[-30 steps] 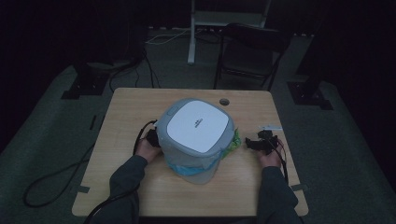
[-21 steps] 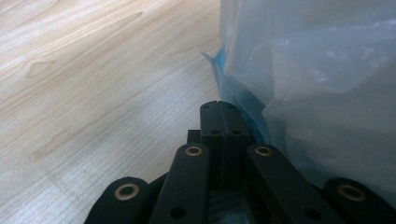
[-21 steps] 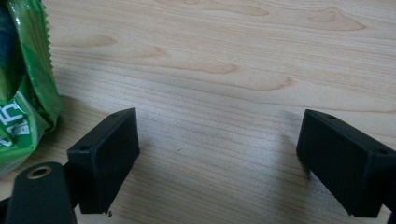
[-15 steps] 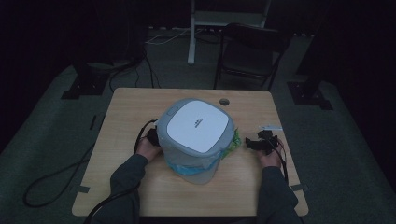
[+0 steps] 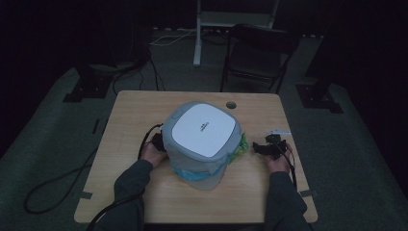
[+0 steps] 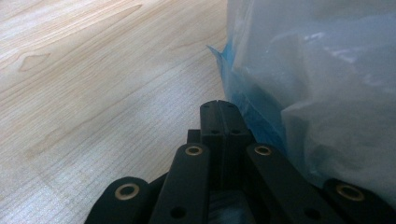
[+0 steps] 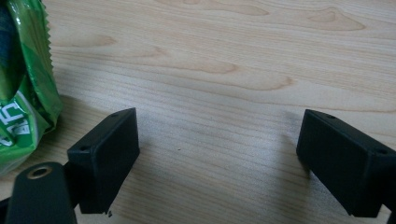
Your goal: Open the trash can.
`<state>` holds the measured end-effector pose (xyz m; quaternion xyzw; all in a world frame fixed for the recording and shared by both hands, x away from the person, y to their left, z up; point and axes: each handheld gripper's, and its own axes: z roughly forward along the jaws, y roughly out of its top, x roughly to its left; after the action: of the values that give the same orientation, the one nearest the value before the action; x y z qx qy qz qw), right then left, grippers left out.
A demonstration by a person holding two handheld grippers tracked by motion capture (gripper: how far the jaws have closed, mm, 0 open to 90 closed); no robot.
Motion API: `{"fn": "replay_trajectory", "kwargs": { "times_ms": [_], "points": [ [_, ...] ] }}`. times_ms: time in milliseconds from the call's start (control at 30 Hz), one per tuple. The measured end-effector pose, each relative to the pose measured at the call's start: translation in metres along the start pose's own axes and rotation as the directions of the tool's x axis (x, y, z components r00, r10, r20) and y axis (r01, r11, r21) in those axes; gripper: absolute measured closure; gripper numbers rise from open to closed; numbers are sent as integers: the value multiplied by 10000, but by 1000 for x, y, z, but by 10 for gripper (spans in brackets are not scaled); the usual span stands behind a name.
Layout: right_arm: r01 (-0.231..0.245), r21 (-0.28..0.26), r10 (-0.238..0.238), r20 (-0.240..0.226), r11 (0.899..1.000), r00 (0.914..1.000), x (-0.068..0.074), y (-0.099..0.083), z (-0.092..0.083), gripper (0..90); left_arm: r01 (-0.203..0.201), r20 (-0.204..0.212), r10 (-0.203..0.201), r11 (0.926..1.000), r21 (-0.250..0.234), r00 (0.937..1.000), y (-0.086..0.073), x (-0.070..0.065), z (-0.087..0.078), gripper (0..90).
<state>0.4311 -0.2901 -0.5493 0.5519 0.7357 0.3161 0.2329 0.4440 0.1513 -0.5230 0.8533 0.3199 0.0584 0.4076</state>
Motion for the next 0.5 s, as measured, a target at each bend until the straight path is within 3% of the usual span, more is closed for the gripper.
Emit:
{"fn": "replay_trajectory", "kwargs": {
  "times_ms": [233, 500],
  "points": [
    [1, 0, -1, 1, 10000, 10000, 0, 0, 0, 121, 270, 119, -270, 9996, -67, 9996, -3, 2, 2, 900],
    [1, -3, -1, 0, 10000, 10000, 0, 0, 0, 121, 312, 148, -311, 9995, -56, 9994, -5, 4, 4, 900]
  ]
}}
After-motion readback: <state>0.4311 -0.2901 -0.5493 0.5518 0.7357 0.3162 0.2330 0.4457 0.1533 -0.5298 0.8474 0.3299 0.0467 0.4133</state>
